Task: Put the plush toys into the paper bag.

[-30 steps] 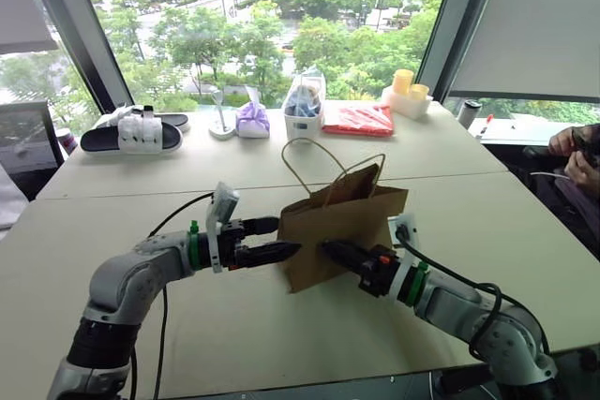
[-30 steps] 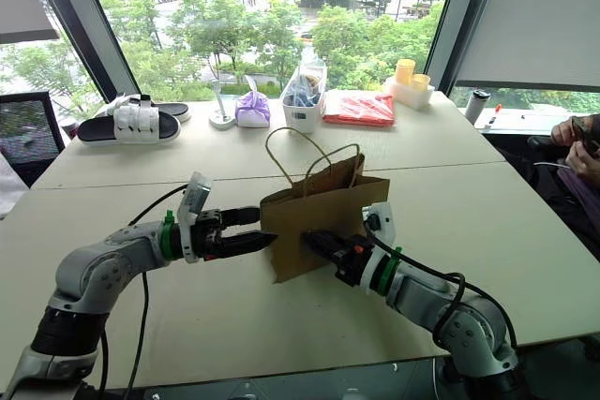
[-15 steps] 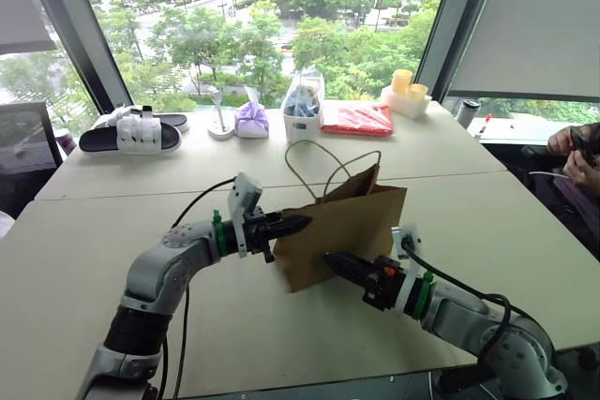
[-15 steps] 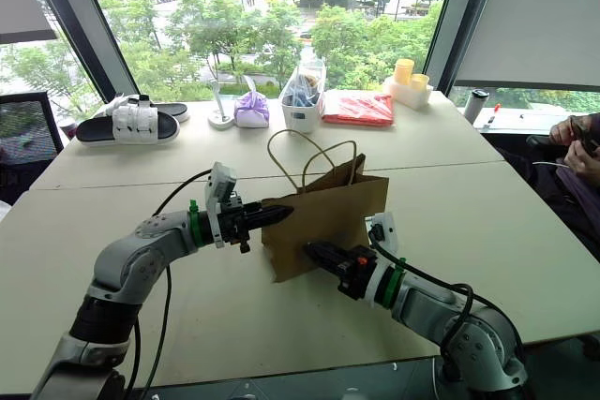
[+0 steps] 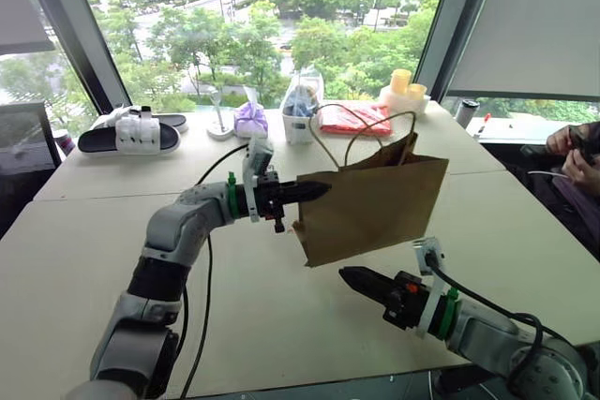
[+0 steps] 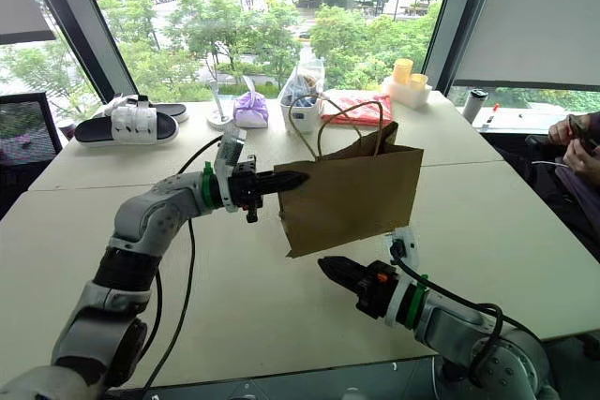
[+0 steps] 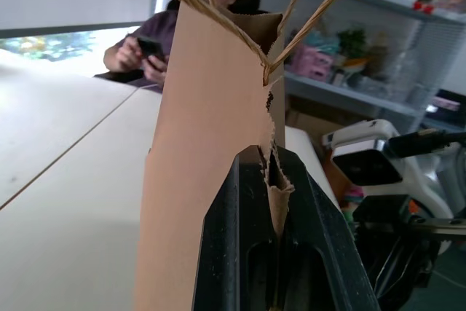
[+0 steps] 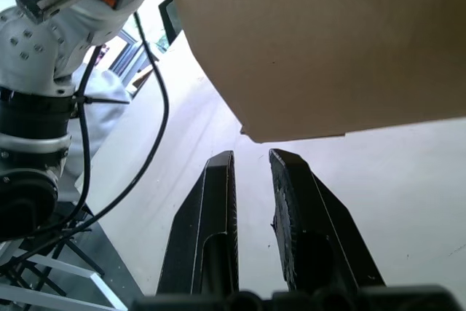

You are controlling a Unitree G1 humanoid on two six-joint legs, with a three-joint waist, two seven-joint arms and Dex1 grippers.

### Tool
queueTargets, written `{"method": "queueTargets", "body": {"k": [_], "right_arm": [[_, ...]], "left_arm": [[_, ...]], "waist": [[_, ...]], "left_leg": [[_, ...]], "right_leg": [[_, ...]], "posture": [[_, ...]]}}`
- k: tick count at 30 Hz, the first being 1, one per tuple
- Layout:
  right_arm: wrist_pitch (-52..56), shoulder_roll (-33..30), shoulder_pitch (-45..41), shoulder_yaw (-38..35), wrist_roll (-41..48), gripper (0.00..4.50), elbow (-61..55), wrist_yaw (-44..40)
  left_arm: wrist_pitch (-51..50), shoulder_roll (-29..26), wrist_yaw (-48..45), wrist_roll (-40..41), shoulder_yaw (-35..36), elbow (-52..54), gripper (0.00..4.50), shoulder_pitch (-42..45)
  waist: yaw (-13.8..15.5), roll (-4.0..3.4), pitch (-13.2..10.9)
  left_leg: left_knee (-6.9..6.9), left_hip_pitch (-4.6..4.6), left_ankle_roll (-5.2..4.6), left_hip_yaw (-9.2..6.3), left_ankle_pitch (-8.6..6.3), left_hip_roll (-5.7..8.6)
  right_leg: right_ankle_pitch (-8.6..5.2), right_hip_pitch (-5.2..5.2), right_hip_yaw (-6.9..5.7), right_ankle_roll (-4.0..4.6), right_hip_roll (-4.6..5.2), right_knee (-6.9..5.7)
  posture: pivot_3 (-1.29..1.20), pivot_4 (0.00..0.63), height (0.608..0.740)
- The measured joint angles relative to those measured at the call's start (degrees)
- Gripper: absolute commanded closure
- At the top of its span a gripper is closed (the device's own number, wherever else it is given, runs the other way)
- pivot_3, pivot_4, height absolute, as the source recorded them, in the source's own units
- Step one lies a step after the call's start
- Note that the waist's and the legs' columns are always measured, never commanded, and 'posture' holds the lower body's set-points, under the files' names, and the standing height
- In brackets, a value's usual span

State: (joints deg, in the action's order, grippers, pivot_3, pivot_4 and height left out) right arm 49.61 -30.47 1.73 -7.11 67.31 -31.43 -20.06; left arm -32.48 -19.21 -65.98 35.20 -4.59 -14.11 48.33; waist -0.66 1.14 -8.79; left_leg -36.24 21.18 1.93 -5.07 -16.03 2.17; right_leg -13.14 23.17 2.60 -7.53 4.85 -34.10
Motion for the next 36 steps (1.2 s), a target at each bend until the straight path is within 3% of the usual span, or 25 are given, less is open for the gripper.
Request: {"method": "queueTargets", "body": {"k": [8, 11, 18, 19, 25, 31, 36], "right_arm": [[-1.4, 2.4, 3.6, -0.2, -0.2, 3.74, -1.9, 1.8], [-2.4, 2.7, 5.4, -0.2, -0.2, 3.74, -3.5, 2.8], [-3.7, 2.8, 7.2, -0.2, -0.3, 3.74, -4.4, 3.3], [-3.8, 2.7, 7.2, -0.2, -0.4, 3.74, -4.4, 3.2], [-3.7, 1.2, 6.2, -0.3, -0.7, 3.74, -4.3, 1.8], [-3.6, -8.0, 10.4, -8.9, 0.0, 3.74, -4.3, -4.2], [-3.6, -13.3, 12.5, -13.2, 0.1, 3.74, -2.9, -10.5]], "left_arm": [[21.8, 6.3, -11.4, -13.9, -5.3, -36.9, 4.47, 13.2], [27.6, 7.4, -12.5, -16.9, -4.9, -44.8, 3.58, 16.9], [30.8, 8.2, -14.1, -19.0, -2.2, -49.4, 0.12, 17.7], [30.7, 8.2, -14.4, -19.1, -1.6, -49.3, 0.04, 17.6], [25.4, 6.3, -12.3, -18.3, 1.6, -39.9, 0.04, 12.3], [5.0, -1.8, 2.3, -9.2, 11.1, -2.6, 0.04, -9.0], [-11.3, -2.5, 19.0, -1.8, 16.9, 27.2, 0.04, -31.2]], "waist": [[0.2, 0.05, 0.0], [0.1, 0.05, 0.0], [0.0, 0.05, 0.0], [0.0, 0.05, 0.0], [-0.2, 0.02, 0.0], [-0.2, -0.05, 0.0], [0.6, 0.0, 0.0]], "left_leg": [[-0.01, 0.1, -0.04, -0.01, -0.02, 0.01], [-0.01, 0.1, -0.1, -0.01, -0.06, 0.01], [-0.03, 0.07, -0.12, -0.03, -0.06, -0.01], [-0.03, 0.07, -0.12, -0.03, -0.06, -0.01], [-0.01, 0.04, -0.12, -0.06, -0.07, -0.03], [0.07, -0.05, -0.23, -0.12, -0.13, -0.18], [-0.03, -0.1, -0.22, -0.09, -0.13, -0.25]], "right_leg": [[0.0, 0.05, -0.01, -0.01, 0.0, 0.04], [0.0, 0.05, -0.01, -0.02, 0.01, 0.03], [0.0, 0.05, -0.01, -0.03, -0.01, -0.04], [0.0, 0.05, -0.01, -0.03, -0.01, -0.04], [0.0, 0.06, 0.0, -0.03, -0.02, -0.07], [0.0, 0.12, 0.05, -0.03, -0.04, -0.16], [0.0, -0.14, 0.05, -0.02, 0.05, 0.0]], "posture": [[0.0, 0.15, 0.74], [0.0, 0.15, 0.74], [0.0, 0.15, 0.74], [0.0, 0.15, 0.74], [0.0, 0.15, 0.74], [0.0, 0.15, 0.74], [0.0, 0.15, 0.74]]}}
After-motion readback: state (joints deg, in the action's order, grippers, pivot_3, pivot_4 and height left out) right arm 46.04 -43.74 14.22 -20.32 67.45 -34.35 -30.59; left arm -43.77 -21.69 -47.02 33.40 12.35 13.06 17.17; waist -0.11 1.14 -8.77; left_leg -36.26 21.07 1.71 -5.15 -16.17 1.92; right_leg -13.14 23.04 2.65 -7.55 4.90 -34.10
